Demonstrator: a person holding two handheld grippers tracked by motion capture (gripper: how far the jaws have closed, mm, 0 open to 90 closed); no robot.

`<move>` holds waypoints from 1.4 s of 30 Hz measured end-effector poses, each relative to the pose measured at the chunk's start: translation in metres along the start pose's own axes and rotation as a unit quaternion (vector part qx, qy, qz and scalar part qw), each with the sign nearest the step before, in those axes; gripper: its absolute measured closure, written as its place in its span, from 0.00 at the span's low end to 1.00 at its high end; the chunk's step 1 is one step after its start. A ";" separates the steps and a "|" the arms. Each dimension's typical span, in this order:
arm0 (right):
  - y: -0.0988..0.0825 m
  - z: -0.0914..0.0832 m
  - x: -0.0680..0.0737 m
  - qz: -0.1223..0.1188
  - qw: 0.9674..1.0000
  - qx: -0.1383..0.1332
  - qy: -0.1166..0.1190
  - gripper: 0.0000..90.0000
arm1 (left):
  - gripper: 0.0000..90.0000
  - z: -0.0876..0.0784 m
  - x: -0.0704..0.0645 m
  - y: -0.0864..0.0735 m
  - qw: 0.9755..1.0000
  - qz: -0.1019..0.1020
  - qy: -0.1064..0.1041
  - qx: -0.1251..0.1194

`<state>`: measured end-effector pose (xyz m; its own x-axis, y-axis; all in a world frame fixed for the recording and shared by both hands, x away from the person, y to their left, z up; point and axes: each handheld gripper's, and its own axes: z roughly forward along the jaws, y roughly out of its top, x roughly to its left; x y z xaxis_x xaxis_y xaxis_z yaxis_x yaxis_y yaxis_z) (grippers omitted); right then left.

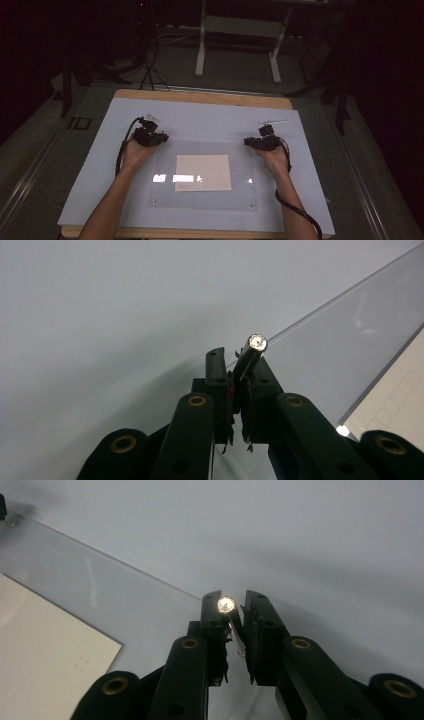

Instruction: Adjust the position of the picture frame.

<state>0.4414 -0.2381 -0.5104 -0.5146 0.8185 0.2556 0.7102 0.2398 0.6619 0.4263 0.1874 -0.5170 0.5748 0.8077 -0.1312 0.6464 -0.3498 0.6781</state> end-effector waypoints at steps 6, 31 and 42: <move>0.000 0.001 -0.002 0.000 1.000 -0.002 0.008 0.88 | 0.93 -0.001 -0.002 -0.001 1.000 0.003 0.002 0.004; -0.007 0.008 -0.005 0.018 1.000 -0.008 0.013 0.86 | 0.84 -0.007 -0.002 -0.013 0.999 -0.010 -0.014 -0.051; -0.009 0.008 -0.004 0.021 1.000 -0.013 0.010 0.86 | 0.78 -0.018 -0.001 -0.026 0.989 -0.008 -0.002 -0.146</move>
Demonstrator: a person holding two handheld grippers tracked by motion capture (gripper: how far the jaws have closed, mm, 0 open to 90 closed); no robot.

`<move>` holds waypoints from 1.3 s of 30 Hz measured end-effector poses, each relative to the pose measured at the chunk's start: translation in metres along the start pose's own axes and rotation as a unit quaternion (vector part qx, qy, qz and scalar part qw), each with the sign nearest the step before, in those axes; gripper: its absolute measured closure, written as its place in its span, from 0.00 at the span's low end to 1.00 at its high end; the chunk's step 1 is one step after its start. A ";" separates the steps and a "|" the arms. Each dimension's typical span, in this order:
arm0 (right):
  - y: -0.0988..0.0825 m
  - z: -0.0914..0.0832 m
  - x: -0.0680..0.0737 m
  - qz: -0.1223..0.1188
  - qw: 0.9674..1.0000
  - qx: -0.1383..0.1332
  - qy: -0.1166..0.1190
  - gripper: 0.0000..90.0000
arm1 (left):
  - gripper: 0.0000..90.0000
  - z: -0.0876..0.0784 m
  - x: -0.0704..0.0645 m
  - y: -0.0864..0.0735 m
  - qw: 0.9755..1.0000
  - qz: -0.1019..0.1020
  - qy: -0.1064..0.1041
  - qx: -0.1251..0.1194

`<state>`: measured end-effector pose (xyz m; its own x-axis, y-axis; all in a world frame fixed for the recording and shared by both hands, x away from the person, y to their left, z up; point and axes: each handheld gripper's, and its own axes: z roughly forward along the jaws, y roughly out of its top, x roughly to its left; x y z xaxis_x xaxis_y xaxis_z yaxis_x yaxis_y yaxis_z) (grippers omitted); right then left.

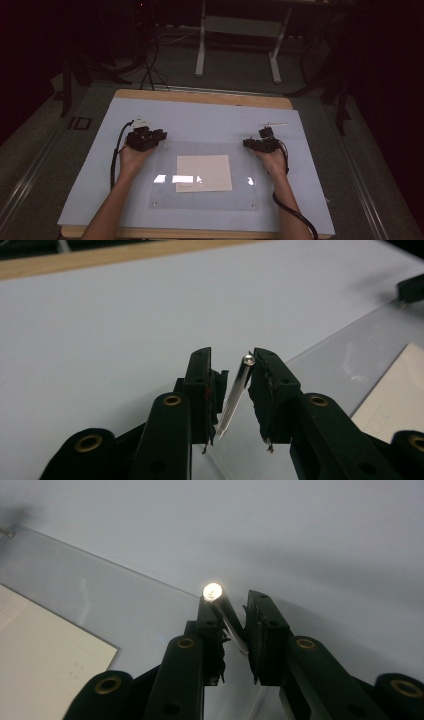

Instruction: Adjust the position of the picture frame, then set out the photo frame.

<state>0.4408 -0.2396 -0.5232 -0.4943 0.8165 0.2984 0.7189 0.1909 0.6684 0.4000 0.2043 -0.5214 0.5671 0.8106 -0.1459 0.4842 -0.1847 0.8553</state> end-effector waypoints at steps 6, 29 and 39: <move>-0.002 -0.005 0.001 -0.002 1.000 -0.012 -0.001 0.81 | 0.79 0.001 0.000 -0.005 1.000 0.012 0.003 -0.003; -0.010 -0.021 0.014 -0.101 0.992 -0.059 -0.048 0.93 | 0.88 -0.002 -0.006 -0.007 0.999 0.022 0.010 -0.032; -0.010 -0.021 0.015 -0.100 0.992 -0.061 -0.050 0.93 | 0.92 -0.001 -0.007 -0.007 0.999 0.028 0.012 -0.031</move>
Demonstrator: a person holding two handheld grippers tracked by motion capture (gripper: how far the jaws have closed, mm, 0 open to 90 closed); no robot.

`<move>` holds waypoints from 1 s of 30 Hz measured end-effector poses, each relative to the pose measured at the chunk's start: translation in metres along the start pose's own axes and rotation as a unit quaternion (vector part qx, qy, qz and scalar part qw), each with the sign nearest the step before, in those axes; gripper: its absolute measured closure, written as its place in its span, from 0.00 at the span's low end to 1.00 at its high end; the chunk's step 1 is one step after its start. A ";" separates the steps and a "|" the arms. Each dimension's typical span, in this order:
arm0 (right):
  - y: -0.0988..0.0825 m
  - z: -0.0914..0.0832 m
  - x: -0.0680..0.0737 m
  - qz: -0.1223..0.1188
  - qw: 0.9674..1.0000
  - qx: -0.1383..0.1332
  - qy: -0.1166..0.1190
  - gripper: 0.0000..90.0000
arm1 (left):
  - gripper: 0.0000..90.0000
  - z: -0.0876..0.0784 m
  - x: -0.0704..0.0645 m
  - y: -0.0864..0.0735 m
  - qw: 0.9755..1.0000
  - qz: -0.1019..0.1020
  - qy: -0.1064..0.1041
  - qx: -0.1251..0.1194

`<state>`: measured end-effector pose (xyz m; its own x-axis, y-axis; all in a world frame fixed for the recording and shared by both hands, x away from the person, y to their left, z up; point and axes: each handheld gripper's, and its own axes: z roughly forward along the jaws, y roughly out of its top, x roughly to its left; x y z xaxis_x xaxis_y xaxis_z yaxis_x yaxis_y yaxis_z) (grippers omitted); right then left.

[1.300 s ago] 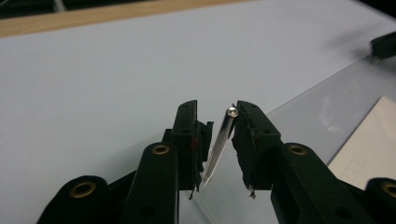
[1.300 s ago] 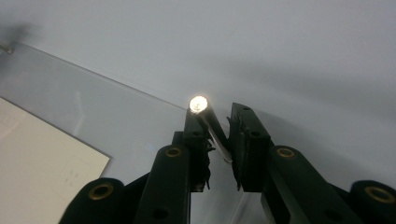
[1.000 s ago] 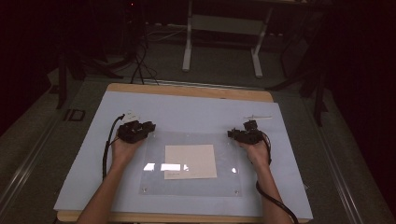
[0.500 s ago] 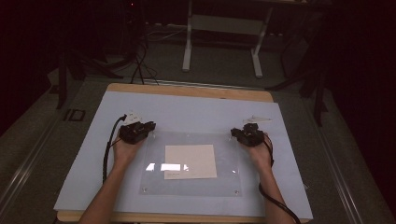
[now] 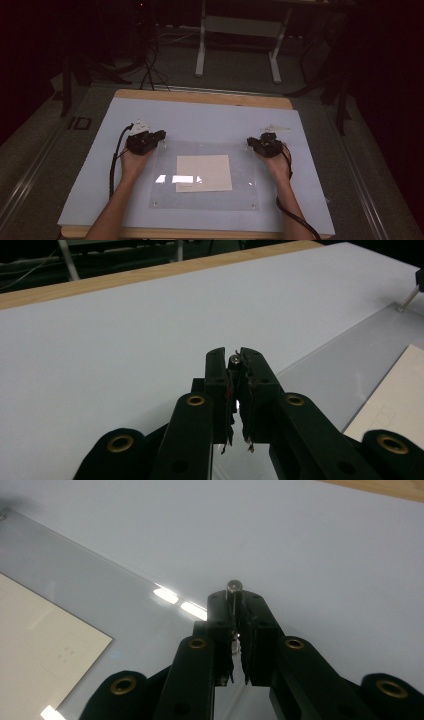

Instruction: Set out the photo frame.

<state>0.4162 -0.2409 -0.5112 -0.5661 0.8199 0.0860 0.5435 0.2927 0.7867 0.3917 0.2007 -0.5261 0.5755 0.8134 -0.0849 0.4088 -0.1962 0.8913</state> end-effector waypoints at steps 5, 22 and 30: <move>-0.001 0.000 0.001 -0.006 1.000 -0.011 -0.006 0.92 | 0.92 0.002 0.001 -0.003 1.000 -0.004 -0.002 0.000; 0.007 0.001 0.001 0.003 1.000 -0.006 -0.001 0.94 | 0.93 0.004 0.007 -0.001 0.999 -0.036 -0.024 0.007; 0.014 0.003 -0.003 0.021 1.000 0.017 0.004 0.94 | 0.93 0.008 0.014 0.001 0.997 -0.070 -0.037 0.016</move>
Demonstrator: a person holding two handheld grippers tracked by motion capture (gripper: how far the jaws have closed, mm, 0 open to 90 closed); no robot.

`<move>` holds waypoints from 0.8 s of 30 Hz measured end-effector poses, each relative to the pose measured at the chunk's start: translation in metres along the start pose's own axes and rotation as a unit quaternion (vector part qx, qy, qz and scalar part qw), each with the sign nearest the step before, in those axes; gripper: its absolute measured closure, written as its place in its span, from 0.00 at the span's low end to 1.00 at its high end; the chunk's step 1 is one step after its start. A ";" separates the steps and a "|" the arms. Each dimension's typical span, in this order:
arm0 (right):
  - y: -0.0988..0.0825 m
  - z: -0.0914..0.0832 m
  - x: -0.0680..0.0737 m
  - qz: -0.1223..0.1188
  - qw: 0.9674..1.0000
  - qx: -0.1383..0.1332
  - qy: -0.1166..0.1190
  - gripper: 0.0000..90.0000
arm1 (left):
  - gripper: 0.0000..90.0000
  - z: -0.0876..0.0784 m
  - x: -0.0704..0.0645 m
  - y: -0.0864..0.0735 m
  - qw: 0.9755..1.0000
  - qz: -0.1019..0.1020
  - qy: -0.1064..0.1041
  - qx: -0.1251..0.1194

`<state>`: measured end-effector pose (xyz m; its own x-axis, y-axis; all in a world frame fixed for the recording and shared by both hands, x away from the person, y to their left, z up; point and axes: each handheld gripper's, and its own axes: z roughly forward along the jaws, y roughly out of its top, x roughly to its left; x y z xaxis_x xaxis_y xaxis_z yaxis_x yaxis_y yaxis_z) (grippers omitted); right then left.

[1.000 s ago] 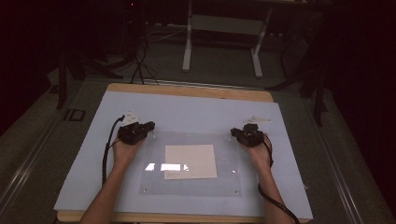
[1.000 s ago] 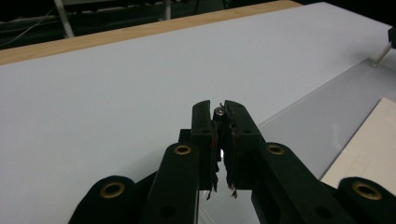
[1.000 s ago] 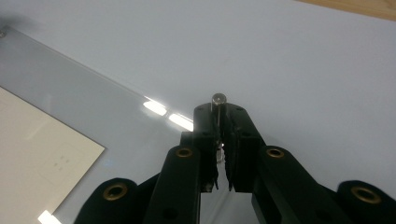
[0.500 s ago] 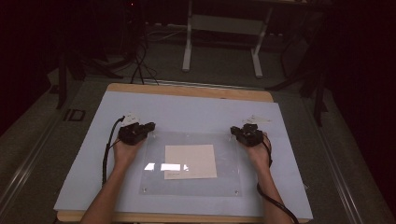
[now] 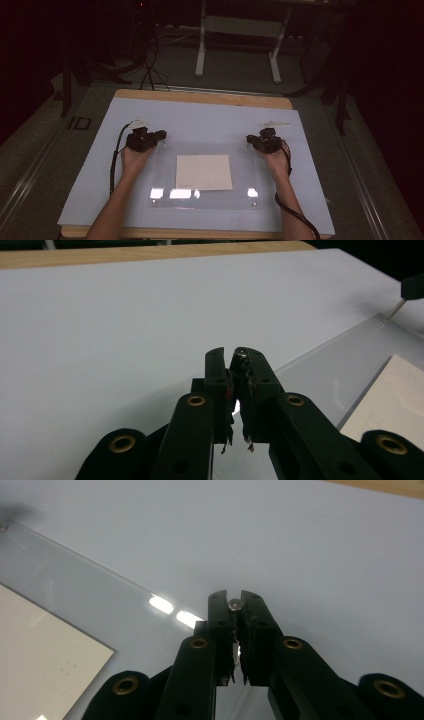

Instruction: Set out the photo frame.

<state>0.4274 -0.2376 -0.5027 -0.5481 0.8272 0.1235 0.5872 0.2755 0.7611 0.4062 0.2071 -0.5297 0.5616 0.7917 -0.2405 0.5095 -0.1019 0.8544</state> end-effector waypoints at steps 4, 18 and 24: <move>0.005 0.003 -0.003 0.013 1.000 0.010 0.001 0.94 | 0.93 0.004 0.001 0.000 1.000 -0.024 0.005 -0.007; 0.017 0.012 -0.011 0.043 0.999 0.030 0.008 0.95 | 0.94 0.015 0.009 0.012 0.997 -0.078 0.007 0.014; 0.022 0.015 -0.012 0.045 0.998 0.043 -0.003 0.87 | 0.95 0.020 0.014 0.013 0.994 -0.105 0.005 0.012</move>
<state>0.4560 -0.2343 -0.4967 -0.4875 0.8535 0.1842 0.6827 0.2411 0.6898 0.4340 0.2043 -0.5312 0.4355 0.8026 -0.4076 0.6301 0.0516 0.7748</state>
